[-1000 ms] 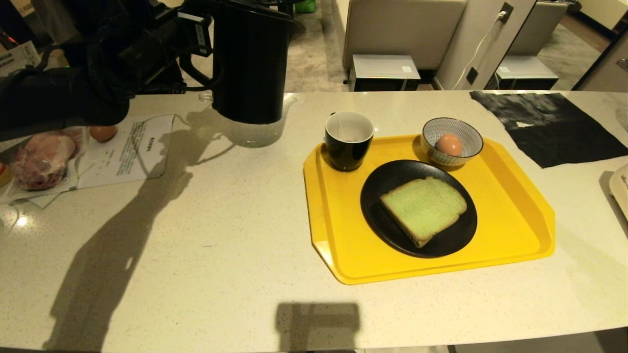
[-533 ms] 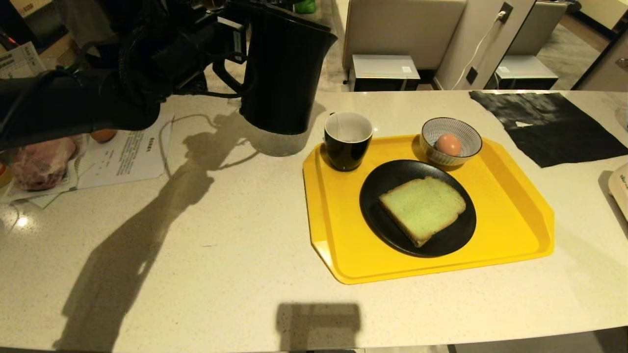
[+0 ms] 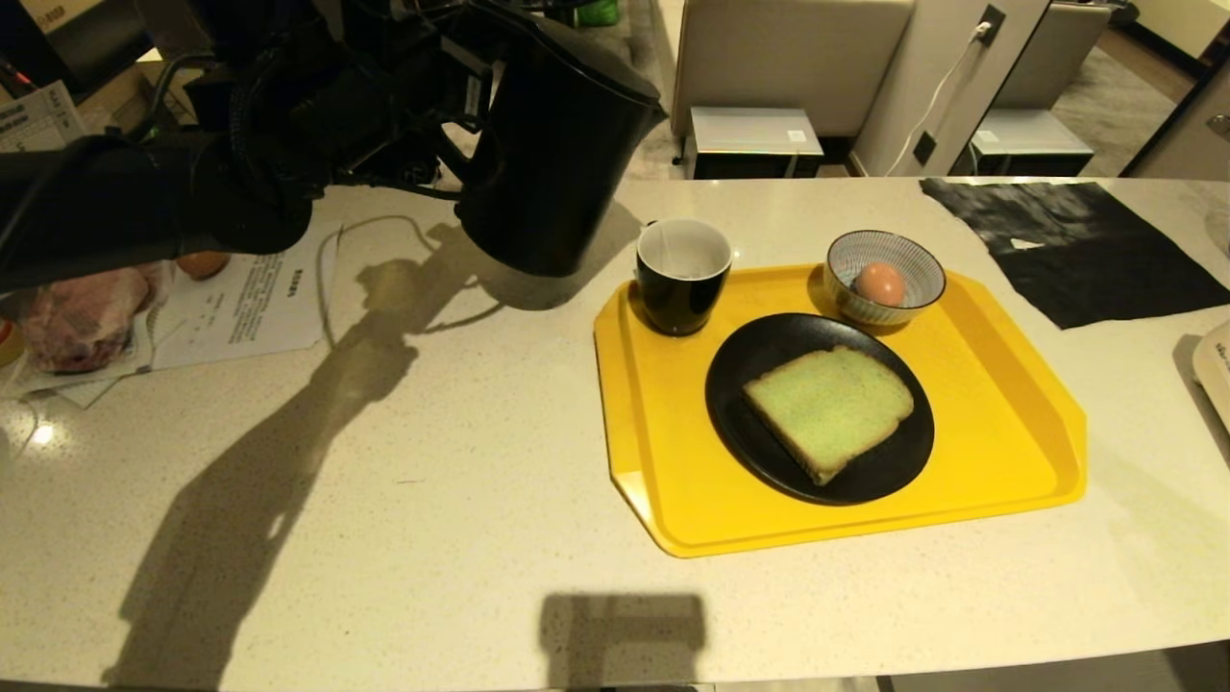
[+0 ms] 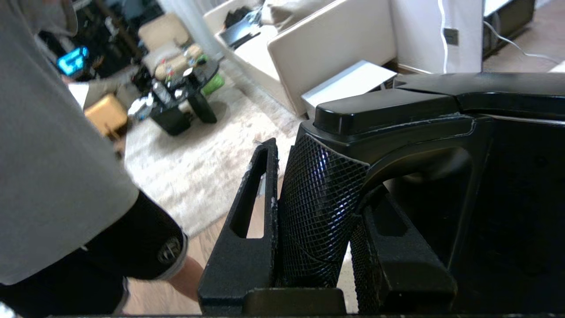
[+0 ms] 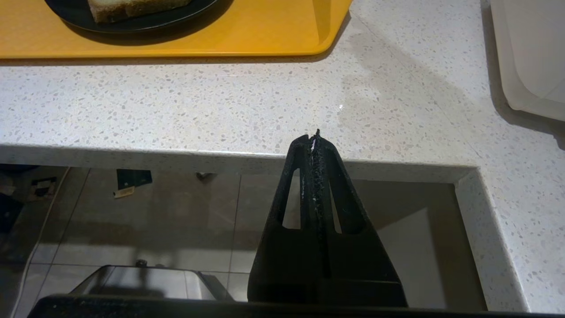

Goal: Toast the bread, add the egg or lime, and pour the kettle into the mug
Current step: Pour water into a cup

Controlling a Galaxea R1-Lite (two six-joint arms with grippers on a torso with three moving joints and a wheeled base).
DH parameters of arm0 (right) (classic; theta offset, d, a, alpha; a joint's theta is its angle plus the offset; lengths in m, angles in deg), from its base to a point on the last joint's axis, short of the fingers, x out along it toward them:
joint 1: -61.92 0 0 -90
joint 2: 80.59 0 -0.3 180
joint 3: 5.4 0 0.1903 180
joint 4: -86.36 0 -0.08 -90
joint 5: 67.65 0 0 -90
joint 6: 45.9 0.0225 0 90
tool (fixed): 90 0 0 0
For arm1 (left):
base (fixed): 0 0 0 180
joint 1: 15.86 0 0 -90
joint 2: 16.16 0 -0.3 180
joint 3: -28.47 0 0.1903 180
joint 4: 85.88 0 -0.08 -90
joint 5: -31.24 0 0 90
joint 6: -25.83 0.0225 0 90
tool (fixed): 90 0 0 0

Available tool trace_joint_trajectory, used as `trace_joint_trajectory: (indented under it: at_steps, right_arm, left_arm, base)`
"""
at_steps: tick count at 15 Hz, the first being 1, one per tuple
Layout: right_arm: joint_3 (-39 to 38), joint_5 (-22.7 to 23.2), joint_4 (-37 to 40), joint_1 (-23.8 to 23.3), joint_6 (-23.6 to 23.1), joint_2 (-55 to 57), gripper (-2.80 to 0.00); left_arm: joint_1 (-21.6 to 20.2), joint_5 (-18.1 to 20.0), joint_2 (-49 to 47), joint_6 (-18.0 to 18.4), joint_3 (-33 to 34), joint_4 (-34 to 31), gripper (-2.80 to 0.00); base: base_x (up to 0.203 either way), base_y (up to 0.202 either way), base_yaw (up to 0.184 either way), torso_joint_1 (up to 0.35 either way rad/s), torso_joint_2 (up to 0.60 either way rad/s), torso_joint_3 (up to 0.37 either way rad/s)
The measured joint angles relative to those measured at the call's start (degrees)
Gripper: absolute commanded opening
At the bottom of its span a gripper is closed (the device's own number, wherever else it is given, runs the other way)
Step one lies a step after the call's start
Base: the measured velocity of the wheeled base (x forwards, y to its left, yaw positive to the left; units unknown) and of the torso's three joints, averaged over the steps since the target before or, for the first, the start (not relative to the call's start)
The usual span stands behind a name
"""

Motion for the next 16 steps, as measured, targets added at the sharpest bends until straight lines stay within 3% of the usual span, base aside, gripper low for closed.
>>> trace_joint_trajectory:
  at_steps: [7,16]
  right_arm:
    - [0.0,0.0,0.0,0.0,0.0,0.0,-2.8]
    - [0.0,0.0,0.0,0.0,0.0,0.0,-2.8]
  left_arm:
    - [1.7,0.0,0.9,2.2,0.0,-0.5,-2.8]
    - [4.7,-0.1,2.0,4.1,1.0,-6.3,-2.8]
  base:
    - [0.0,0.0,0.0,0.0,0.0,0.0]
    - [0.0,0.0,0.0,0.0,0.0,0.0]
